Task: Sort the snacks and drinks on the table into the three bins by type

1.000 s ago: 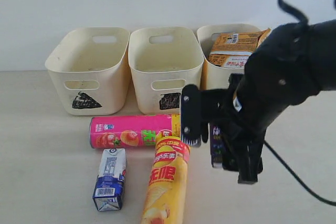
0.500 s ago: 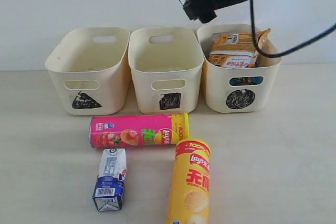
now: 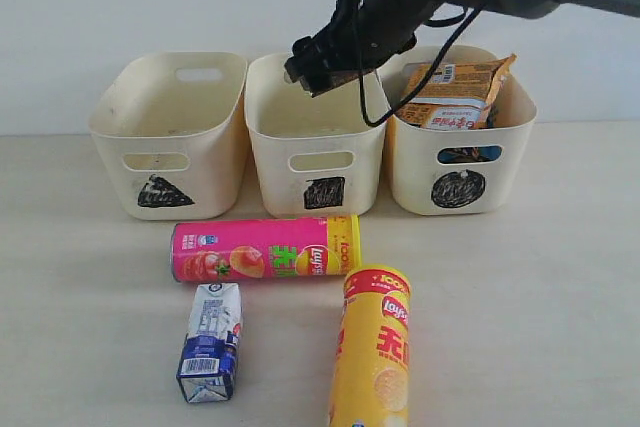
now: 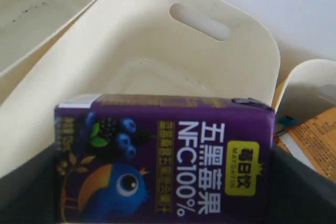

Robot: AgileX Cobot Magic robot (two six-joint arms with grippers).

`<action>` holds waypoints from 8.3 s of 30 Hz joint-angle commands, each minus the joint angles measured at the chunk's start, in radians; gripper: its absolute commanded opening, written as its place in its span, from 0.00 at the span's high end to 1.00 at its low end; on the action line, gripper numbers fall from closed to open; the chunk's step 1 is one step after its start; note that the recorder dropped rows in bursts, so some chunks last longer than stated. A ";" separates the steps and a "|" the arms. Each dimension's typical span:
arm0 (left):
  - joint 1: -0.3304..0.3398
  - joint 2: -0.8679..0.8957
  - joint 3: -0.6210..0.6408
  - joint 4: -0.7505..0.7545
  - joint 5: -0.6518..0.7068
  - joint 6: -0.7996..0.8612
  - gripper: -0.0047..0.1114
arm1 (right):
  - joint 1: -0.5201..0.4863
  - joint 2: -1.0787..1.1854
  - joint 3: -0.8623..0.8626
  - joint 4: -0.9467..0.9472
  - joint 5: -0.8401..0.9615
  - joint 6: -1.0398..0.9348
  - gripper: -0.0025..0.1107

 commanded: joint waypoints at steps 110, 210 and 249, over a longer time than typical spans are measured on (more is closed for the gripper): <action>0.001 -0.004 -0.004 -0.003 -0.010 -0.008 0.92 | -0.452 -1.109 1.207 0.104 -0.496 0.099 0.96; 0.001 -0.004 -0.004 -0.003 -0.010 -0.008 0.92 | -0.459 -2.099 1.901 0.118 -0.241 0.013 0.96; 0.001 -0.004 -0.004 0.035 -0.150 0.057 0.92 | -0.457 -2.099 1.901 0.118 -0.243 0.018 0.96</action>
